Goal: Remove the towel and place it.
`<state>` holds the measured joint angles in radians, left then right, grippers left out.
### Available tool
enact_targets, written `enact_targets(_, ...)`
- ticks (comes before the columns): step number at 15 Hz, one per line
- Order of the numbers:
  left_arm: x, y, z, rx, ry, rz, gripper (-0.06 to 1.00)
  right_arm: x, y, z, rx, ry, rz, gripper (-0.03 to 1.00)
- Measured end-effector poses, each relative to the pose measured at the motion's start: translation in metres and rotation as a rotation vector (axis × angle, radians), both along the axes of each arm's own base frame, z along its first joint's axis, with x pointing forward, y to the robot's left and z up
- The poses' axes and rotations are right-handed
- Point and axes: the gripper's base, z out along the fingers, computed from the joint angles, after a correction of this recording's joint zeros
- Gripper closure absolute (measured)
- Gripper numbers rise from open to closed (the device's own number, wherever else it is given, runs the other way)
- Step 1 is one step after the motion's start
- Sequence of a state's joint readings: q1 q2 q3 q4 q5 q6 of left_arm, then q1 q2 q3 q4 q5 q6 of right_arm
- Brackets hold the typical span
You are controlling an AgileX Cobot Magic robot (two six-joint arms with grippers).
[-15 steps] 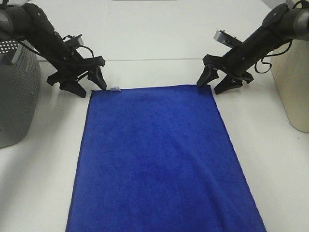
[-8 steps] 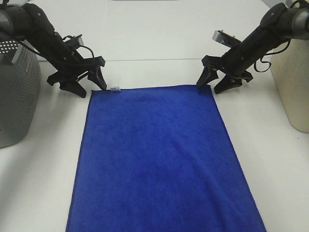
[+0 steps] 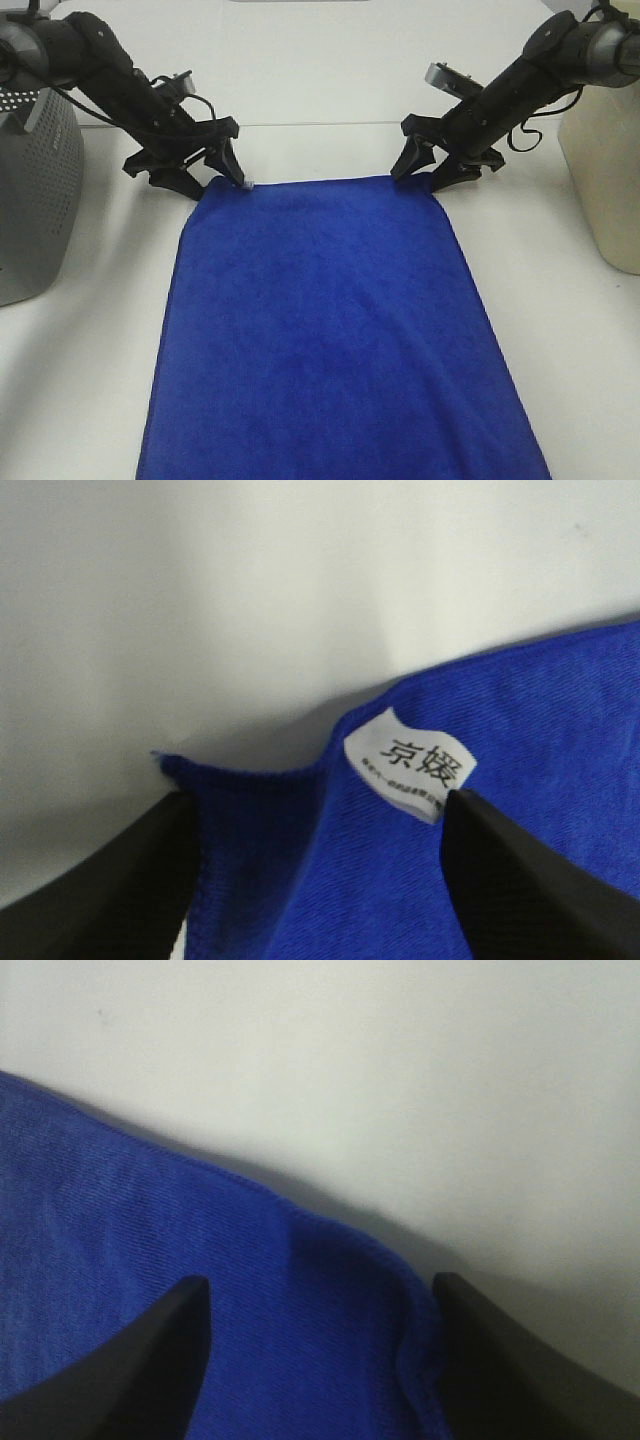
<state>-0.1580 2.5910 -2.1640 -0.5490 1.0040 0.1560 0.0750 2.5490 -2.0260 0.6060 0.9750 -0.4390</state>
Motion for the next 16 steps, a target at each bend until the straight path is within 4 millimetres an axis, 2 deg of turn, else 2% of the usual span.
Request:
enact_targets(2,-0.001,-0.010,-0.001,-0.010,-0.013,-0.006,0.32,-0.003,0.014,-0.003,0.006,0.007,0.023,0.38)
enact_targets(5,-0.001,-0.011,-0.003,-0.013,-0.008,-0.006,0.40,-0.003,0.020,-0.005,0.005,0.006,0.032,0.52)
enact_targets(7,-0.001,-0.011,-0.007,-0.010,-0.006,-0.005,0.60,-0.003,0.019,-0.007,-0.011,-0.003,0.033,0.66)
enact_targets(9,0.001,-0.010,-0.010,-0.001,-0.020,-0.007,0.87,-0.002,0.018,-0.011,-0.014,-0.004,0.027,0.87)
enact_targets(10,0.001,-0.011,-0.010,-0.003,-0.032,-0.008,0.93,-0.002,0.018,-0.011,-0.014,-0.007,0.025,0.94)
enact_targets(14,0.004,-0.011,-0.010,-0.006,-0.060,-0.016,0.94,-0.001,0.018,-0.011,-0.015,-0.015,0.026,0.95)
enact_targets(16,0.017,-0.012,0.003,0.001,-0.168,-0.015,0.94,0.006,0.017,-0.005,-0.056,-0.121,0.026,0.95)
